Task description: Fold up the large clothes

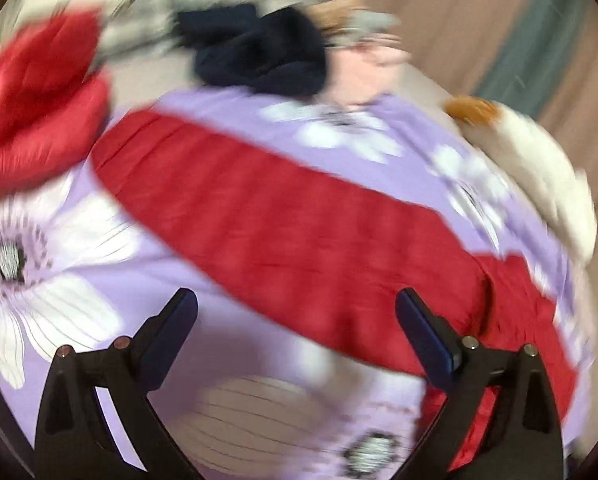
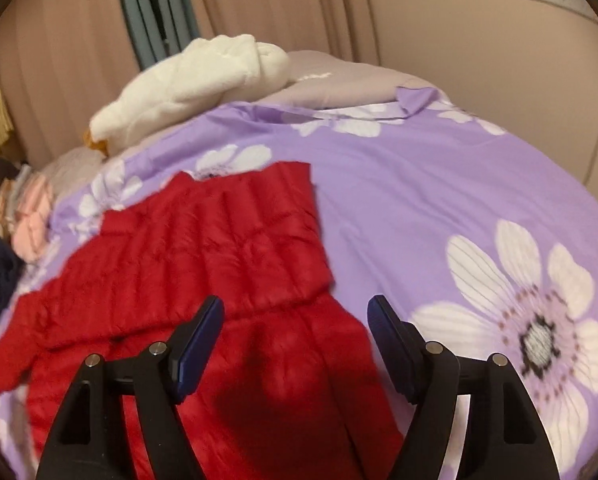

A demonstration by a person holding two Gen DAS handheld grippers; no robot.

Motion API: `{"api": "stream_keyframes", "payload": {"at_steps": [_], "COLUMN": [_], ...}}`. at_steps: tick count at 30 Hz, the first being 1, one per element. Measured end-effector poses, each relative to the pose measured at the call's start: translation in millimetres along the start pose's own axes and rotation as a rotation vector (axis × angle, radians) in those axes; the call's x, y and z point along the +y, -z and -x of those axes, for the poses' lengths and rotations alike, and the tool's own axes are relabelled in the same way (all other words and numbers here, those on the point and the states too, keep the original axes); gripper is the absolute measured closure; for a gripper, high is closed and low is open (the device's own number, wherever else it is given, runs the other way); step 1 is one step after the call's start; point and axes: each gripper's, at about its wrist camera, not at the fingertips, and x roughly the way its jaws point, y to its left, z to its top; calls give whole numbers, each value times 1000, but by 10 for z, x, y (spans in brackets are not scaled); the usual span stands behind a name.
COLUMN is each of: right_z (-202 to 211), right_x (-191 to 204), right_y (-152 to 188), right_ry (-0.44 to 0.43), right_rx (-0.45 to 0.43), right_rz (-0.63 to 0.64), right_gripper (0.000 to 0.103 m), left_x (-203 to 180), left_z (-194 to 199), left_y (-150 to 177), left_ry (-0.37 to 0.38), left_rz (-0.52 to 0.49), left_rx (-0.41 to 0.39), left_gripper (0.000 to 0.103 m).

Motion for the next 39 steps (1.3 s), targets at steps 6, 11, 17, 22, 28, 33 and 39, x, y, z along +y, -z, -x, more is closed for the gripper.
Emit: {"api": "stream_keyframes", "payload": {"at_steps": [6, 11, 17, 22, 28, 33, 39], "right_z": [-249, -457, -510, -524, -465, -356, 28], "right_x": [176, 101, 0, -7, -49, -68, -359], "right_y": [254, 316, 326, 318, 369, 348, 212], "right_ry": [69, 91, 75, 73, 26, 17, 76], "right_rx": [40, 66, 86, 84, 78, 63, -34], "right_rz": [114, 83, 33, 32, -10, -32, -86], "right_gripper": [29, 25, 19, 19, 19, 19, 40], "left_x": [1199, 1138, 852, 427, -656, -1784, -2905], "left_z": [-337, -701, -830, -437, 211, 542, 808], "left_y": [-430, -708, -774, -747, -688, -143, 829], "left_ry": [122, 141, -68, -123, 36, 151, 318], "left_rz": [421, 314, 156, -14, -178, -314, -508], "left_rx": [2, -2, -57, -179, -287, -307, -242], "left_gripper": [14, 54, 88, 93, 96, 95, 94]}}
